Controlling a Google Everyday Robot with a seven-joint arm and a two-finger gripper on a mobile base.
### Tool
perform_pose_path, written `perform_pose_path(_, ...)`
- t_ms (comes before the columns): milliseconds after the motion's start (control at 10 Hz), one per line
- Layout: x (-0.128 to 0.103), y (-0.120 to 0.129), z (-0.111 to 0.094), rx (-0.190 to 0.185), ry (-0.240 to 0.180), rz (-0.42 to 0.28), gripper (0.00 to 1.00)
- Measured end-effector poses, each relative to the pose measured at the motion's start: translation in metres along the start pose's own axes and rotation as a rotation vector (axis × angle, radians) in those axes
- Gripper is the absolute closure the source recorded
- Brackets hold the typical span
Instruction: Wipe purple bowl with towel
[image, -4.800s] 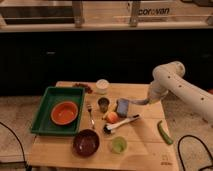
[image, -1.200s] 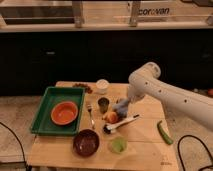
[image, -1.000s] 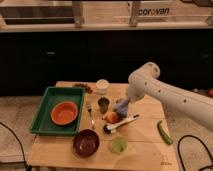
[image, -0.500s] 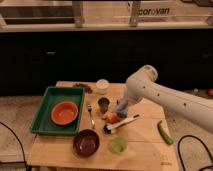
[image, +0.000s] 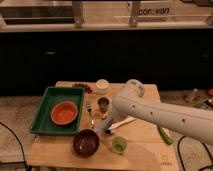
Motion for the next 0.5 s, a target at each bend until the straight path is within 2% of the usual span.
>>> perform_pose_path(200, -0.036, -0.021, 0.010, -0.002, -0.029, -0.037, 1.00)
perform_pose_path(500, -0.068, -0.028, 0.027, -0.021, -0.050, -0.050, 1.00)
